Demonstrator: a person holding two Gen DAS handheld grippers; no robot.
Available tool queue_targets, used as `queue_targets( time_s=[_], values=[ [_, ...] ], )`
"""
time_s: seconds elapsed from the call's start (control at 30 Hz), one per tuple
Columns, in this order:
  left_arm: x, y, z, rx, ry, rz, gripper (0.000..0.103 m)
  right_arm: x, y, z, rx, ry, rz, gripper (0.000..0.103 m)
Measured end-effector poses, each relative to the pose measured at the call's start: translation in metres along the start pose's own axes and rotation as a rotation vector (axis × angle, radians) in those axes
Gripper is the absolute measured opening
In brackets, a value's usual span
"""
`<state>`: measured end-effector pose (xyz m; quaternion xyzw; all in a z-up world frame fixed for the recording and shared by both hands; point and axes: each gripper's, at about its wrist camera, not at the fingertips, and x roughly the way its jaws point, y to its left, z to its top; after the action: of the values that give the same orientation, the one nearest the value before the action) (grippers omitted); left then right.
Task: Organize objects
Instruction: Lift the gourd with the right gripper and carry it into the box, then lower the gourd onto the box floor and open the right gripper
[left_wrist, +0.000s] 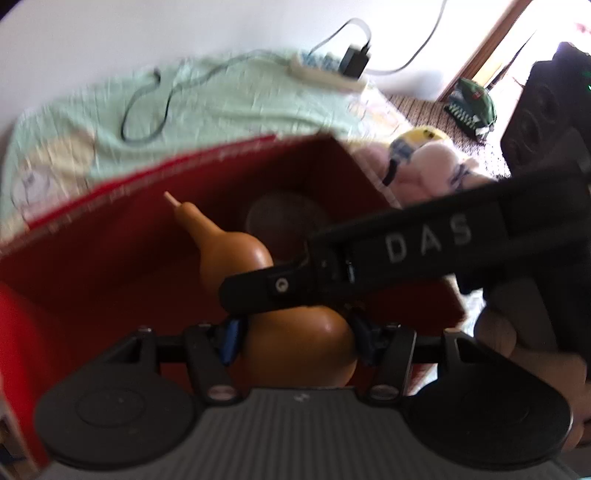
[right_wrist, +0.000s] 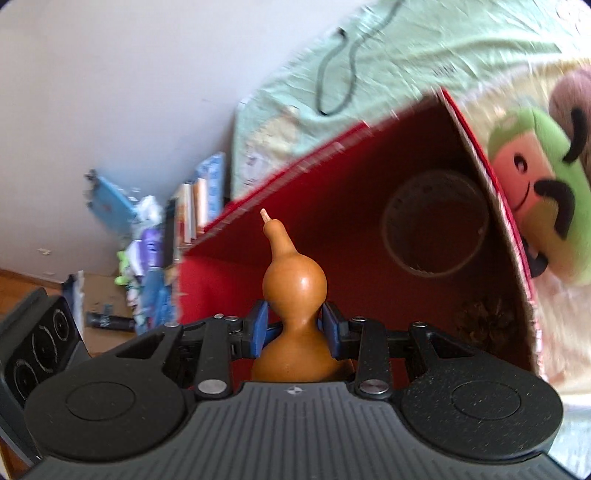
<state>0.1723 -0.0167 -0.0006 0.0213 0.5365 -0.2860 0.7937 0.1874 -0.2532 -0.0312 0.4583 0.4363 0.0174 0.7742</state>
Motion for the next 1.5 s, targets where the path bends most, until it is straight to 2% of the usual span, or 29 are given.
queue_targets(
  time_s=[0.27, 0.53, 0.7, 0.9, 1.03, 1.33, 1.5],
  values=[
    [0.032, 0.019, 0.002, -0.049, 0.122, -0.045, 0.058, 0.02, -0.019, -0.008, 0.09, 0.021, -0.086, 0.035],
    [0.052, 0.019, 0.005, -0.069, 0.214, -0.007, 0.059, 0.028, -0.023, -0.007, 0.06, 0.063, -0.215, 0.032],
    [0.053, 0.022, 0.005, -0.076, 0.22, 0.019, 0.058, 0.029, -0.02, -0.007, -0.007, 0.054, -0.274, 0.03],
    [0.051, 0.024, 0.004, -0.082, 0.213, 0.016, 0.059, 0.025, -0.02, -0.009, -0.045, 0.043, -0.307, 0.031],
    [0.043, 0.021, 0.004, -0.06, 0.174, 0.012, 0.068, 0.014, -0.012, -0.011, -0.153, -0.002, -0.385, 0.03],
    [0.033, 0.017, 0.003, -0.036, 0.13, 0.047, 0.068, 0.001, -0.015, -0.02, -0.134, -0.013, -0.338, 0.03],
    [0.024, 0.015, 0.0, -0.018, 0.081, 0.086, 0.068, -0.009, -0.008, -0.024, -0.174, -0.08, -0.323, 0.03]
  ],
)
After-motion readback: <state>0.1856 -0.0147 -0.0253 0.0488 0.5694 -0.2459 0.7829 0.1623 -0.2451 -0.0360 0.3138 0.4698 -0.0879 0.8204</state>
